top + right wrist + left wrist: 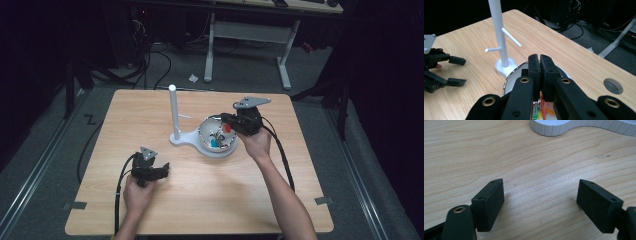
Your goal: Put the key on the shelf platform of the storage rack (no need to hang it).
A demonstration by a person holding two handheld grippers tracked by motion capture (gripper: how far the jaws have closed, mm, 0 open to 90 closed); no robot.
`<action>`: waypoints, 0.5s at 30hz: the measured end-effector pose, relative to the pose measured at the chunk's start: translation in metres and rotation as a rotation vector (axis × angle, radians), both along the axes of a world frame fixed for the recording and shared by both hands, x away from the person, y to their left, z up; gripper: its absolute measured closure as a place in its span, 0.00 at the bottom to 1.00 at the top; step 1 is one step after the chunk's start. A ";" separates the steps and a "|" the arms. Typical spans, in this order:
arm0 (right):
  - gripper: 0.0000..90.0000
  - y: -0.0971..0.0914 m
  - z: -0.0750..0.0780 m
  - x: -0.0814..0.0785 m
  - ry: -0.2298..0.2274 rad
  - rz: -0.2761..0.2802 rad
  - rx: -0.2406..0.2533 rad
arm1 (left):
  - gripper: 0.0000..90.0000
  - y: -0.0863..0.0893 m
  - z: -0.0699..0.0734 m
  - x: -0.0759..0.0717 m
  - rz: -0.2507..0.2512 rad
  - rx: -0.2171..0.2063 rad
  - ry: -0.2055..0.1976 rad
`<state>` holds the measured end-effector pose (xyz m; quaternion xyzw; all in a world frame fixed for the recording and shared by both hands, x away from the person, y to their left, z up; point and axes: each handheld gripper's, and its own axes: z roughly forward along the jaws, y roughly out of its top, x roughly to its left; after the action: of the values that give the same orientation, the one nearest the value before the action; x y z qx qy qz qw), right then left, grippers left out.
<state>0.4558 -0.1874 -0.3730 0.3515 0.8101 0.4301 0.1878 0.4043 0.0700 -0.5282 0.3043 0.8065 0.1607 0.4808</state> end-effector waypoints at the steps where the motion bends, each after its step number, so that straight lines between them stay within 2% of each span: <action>1: 0.98 0.001 -0.002 0.000 0.003 0.001 -0.001 | 0.25 0.000 0.000 0.000 0.000 0.000 0.000; 9: 0.98 0.006 -0.015 0.004 0.029 0.008 -0.026 | 0.25 0.000 0.000 0.000 0.000 0.000 0.000; 13: 0.98 0.008 -0.025 0.003 0.038 0.005 -0.044 | 0.25 0.000 0.000 0.000 0.004 -0.003 0.002; 15: 0.98 0.007 -0.032 0.005 0.057 0.005 -0.043 | 0.25 0.000 0.000 0.000 0.001 0.000 0.000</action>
<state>0.4609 -0.1800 -0.4050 0.3577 0.8249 0.4029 0.1710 0.4044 0.0701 -0.5282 0.3041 0.8065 0.1611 0.4807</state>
